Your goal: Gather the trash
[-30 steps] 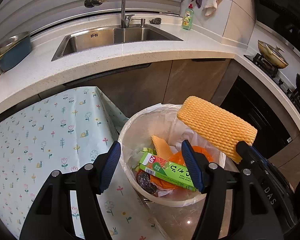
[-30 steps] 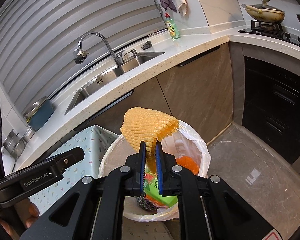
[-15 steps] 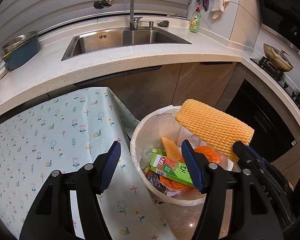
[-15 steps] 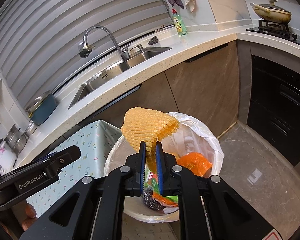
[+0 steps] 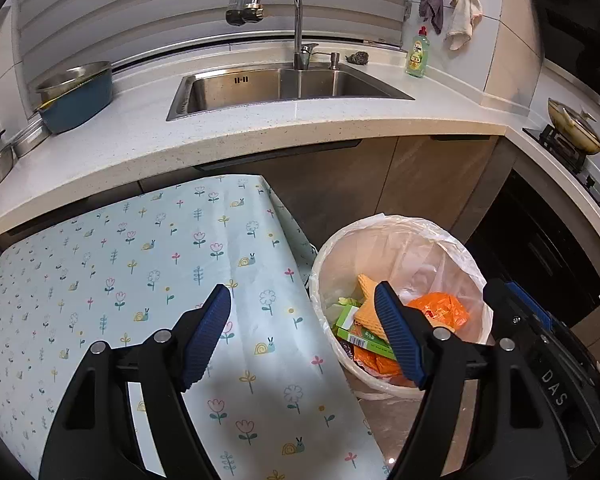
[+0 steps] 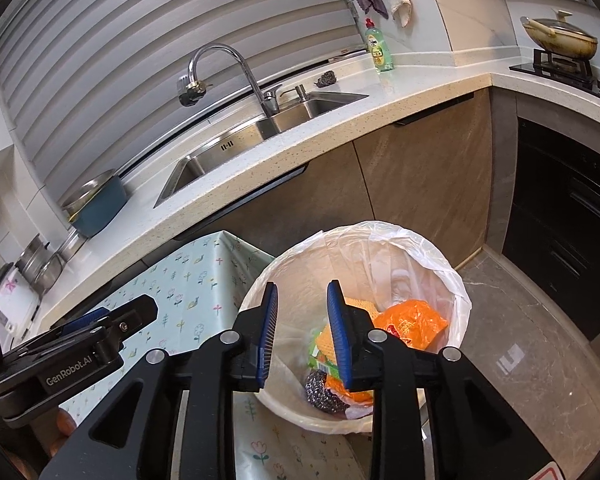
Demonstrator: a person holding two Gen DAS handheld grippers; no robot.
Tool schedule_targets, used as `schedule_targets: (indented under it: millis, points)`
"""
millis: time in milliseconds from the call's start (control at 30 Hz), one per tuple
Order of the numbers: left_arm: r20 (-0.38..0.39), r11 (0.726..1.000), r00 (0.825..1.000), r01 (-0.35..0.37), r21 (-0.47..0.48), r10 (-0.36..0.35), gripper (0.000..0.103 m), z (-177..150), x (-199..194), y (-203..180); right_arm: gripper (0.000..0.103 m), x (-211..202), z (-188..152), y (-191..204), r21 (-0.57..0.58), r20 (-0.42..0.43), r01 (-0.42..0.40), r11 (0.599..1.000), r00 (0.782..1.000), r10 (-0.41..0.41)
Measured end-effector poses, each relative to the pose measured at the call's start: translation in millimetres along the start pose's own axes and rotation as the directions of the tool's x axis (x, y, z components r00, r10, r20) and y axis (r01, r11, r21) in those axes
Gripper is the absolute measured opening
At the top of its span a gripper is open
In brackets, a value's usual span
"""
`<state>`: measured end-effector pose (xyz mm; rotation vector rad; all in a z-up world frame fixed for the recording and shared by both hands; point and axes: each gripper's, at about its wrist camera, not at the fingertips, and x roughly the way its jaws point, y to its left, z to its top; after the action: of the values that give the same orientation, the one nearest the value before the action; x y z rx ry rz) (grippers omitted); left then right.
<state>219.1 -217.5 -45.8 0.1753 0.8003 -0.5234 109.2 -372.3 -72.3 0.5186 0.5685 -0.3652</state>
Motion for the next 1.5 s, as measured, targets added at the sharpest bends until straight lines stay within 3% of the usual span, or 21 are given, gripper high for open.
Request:
schedule_targets:
  millis: [333, 433, 1000, 1100, 1233, 1433, 1500]
  points:
    - [0.018, 1.000, 1.000, -0.023, -0.015, 0.023, 0.072, -16, -32, 11, 0.041, -30, -9, 23, -0.050, 0.003, -0.012, 0.999, 1.000, 0.012]
    - [0.023, 0.999, 0.999, -0.033, -0.018, 0.033, 0.077, -21, -41, 14, 0.045, -39, -12, 28, -0.074, -0.001, -0.010, 0.997, 1.000, 0.010]
    - [0.049, 0.997, 0.996, -0.075, -0.003, 0.075, 0.081, -55, -85, 23, 0.066, -87, -36, 39, -0.167, -0.019, 0.043, 0.985, 0.999, -0.047]
    - [0.054, 0.996, 0.995, -0.087, 0.008, 0.086, 0.082, -62, -91, 22, 0.071, -94, -41, 40, -0.180, -0.022, 0.050, 0.982, 0.998, -0.055]
    - [0.053, 0.996, 0.994, -0.094, 0.007, 0.093, 0.086, -70, -98, 23, 0.084, -101, -48, 44, -0.209, -0.037, 0.046, 0.977, 0.998, -0.055]
    - [0.054, 0.993, 0.992, -0.116, 0.022, 0.114, 0.090, -82, -106, 23, 0.088, -110, -62, 49, -0.258, -0.040, 0.058, 0.964, 0.997, -0.070]
    - [0.054, 0.991, 0.990, -0.128, 0.024, 0.126, 0.090, -86, -108, 23, 0.096, -112, -65, 48, -0.263, -0.042, 0.062, 0.963, 0.996, -0.076]
